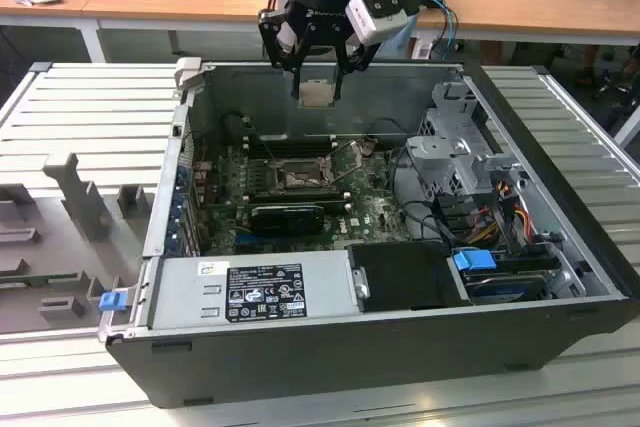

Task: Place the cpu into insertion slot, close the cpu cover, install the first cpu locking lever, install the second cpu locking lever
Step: 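Place the cpu into insertion slot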

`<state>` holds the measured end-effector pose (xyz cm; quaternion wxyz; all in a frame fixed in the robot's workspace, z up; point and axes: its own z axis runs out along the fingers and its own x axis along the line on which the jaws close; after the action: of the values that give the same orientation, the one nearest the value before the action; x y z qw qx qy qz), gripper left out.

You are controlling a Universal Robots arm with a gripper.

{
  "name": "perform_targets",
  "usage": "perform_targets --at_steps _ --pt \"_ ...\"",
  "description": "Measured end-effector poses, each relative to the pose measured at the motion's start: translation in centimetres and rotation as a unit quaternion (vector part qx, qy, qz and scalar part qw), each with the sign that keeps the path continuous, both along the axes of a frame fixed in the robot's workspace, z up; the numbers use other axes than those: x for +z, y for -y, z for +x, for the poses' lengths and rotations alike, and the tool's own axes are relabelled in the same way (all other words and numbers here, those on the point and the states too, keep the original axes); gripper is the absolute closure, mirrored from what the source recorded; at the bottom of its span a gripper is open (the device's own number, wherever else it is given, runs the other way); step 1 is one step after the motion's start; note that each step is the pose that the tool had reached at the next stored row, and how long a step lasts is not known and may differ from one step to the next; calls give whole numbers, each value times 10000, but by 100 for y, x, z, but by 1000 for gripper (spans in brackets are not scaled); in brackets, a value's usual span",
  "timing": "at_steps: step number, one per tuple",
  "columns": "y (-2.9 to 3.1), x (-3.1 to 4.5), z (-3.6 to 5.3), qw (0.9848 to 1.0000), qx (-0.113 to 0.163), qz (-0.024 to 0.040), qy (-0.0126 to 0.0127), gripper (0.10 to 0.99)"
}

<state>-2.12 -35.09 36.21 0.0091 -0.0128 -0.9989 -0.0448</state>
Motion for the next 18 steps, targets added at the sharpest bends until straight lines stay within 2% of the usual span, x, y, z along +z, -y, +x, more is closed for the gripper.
perform_targets --at_steps 18 --pt "0 0 0 9997 -236 0 -2 557"
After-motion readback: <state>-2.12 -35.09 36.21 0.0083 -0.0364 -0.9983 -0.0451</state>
